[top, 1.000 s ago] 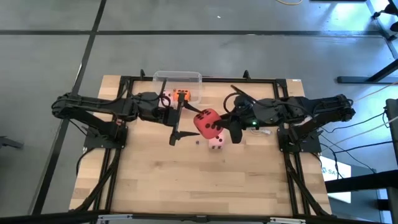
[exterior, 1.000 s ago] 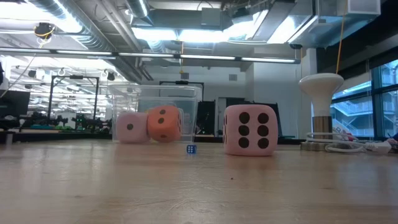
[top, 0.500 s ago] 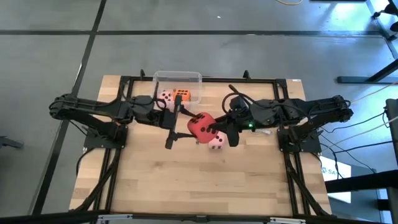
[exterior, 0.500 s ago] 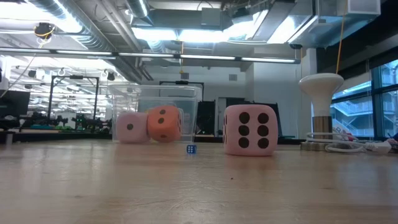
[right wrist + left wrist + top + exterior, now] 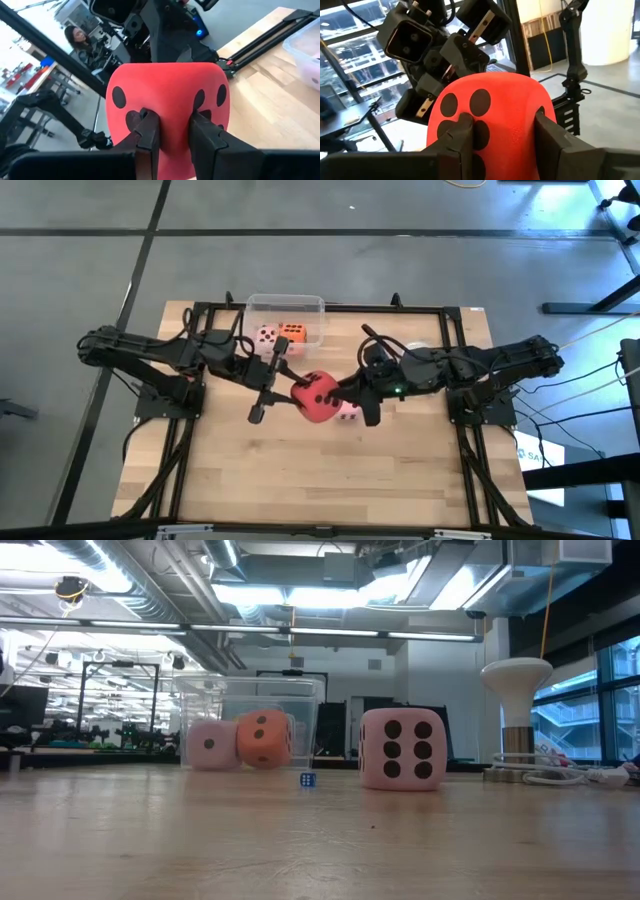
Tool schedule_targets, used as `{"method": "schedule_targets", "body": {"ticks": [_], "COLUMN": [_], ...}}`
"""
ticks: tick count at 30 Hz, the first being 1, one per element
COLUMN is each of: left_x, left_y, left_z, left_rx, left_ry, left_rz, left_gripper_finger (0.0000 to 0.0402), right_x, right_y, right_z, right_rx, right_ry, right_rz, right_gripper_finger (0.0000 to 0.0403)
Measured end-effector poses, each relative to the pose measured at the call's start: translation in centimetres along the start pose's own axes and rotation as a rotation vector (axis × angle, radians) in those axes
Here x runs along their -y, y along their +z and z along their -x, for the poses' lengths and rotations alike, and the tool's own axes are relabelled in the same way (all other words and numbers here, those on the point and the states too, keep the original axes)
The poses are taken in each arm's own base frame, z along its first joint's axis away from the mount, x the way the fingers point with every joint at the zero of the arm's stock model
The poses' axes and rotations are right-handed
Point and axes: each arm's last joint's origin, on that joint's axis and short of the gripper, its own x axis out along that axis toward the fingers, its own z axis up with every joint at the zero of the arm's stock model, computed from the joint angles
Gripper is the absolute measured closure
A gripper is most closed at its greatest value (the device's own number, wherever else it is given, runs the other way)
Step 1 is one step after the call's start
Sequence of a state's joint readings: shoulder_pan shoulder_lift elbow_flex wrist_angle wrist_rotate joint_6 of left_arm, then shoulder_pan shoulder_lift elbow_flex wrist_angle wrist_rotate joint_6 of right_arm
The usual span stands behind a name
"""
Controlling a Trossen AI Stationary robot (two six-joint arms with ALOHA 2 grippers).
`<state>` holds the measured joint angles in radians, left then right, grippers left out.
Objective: Pick & Place Dice
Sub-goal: Put the large red dice into the transparent bin
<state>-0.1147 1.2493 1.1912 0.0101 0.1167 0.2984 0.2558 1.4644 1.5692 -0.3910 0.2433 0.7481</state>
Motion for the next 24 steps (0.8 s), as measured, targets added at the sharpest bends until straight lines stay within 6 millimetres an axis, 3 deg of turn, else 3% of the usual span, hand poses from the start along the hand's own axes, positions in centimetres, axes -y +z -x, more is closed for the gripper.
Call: {"method": "schedule_targets", "body": {"ticks": [8, 18, 24], "left_x": [0.1, 0.3, 0.5], "left_y": [0.0, -0.1, -0.4], "left_z": [0.8, 1.9, 2.3], "left_rx": [-0.044, -0.107, -0.14], "left_ry": [-0.02, -0.043, -0.055], "left_rz": [0.065, 0.071, 0.096], "left_gripper_finger": [0.0277, 0.0282, 0.0289], "right_x": [0.0, 0.1, 0.3], "right_y": [-0.3, -0.4, -0.3], "right_z": [-0.3, -0.6, -0.6], "right_rx": [0.007, -0.01, -0.03], "right_ry": [-0.016, -0.011, -0.003], "right_rz": [-0.039, 0.0, -0.019], "right_gripper_finger": [0.0329, 0.0201, 0.0166]}}
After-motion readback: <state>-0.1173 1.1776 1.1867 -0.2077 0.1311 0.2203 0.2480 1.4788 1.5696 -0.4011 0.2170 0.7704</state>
